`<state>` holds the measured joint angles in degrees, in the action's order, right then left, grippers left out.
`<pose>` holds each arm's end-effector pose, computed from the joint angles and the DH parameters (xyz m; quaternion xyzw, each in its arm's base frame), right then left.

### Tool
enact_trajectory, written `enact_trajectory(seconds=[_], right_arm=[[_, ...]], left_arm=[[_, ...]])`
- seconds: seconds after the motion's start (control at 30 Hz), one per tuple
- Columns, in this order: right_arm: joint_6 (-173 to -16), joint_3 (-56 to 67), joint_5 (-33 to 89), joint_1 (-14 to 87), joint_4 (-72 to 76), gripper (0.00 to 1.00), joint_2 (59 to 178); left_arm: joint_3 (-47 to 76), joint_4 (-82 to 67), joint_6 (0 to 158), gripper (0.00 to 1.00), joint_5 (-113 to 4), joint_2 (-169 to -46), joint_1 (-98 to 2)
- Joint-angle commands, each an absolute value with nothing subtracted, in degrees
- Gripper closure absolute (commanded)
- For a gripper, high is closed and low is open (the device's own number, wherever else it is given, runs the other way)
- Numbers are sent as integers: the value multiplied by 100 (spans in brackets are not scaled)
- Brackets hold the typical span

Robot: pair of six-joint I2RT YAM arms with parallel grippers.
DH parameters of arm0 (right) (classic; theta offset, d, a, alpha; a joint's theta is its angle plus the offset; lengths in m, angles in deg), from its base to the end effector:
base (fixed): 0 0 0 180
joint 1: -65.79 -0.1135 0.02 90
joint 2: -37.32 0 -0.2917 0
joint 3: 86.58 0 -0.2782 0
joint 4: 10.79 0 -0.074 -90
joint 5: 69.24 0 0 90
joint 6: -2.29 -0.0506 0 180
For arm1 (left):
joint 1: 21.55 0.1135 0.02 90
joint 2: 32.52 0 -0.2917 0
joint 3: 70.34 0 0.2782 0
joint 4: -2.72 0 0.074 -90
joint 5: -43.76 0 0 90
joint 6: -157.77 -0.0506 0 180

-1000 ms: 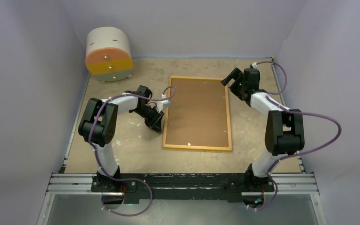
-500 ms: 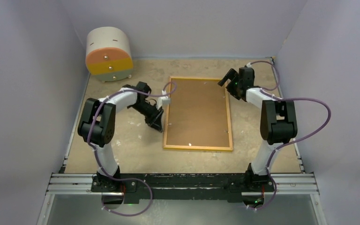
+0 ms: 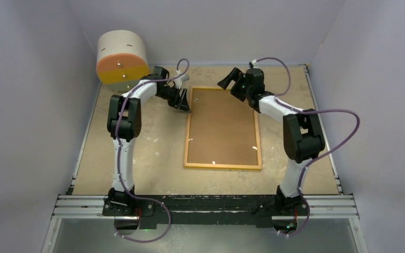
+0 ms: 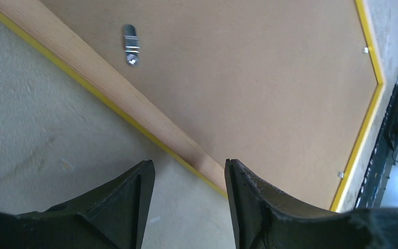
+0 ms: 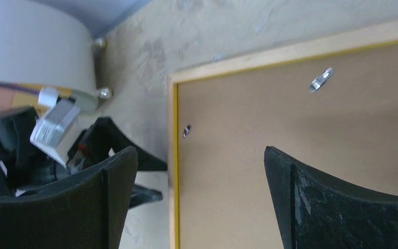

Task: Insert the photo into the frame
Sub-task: Install the photo frame at the center of the board.

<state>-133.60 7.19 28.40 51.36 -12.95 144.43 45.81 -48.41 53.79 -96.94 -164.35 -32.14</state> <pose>0.4664 0.1270 0.2533 0.1825 0.7910 0.3389 0.4755 0.5080 -0.1348 0.1582 0.2724 0.8467 -0.4139 0.1940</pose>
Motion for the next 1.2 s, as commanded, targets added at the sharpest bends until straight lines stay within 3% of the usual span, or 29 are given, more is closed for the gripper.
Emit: enact_trajectory(seconds=[0.0, 0.2, 0.4, 0.83, 1.17], right_arm=[[-13666, 572, 3286, 4973, -1643, 8, 14797], [-14102, 442, 3739, 4750, -2028, 13, 15291], [-14098, 140, 3848, 4538, -1873, 15, 15593], [-14264, 54, 4180, 4206, -1565, 19, 15808], [-14262, 436, 4017, 4027, -1413, 26, 15625]], left_arm=[[5091, -4589, 6009, 47, -9432, -16709, -3276], [5065, -4549, 5925, 69, -9285, -16968, -3397], [4679, -4728, 5567, 85, -9262, -16980, -3660], [2630, -3763, 5910, 90, -9131, -15833, -3878], [2393, -3535, 6072, 93, -9165, -15728, -3869]])
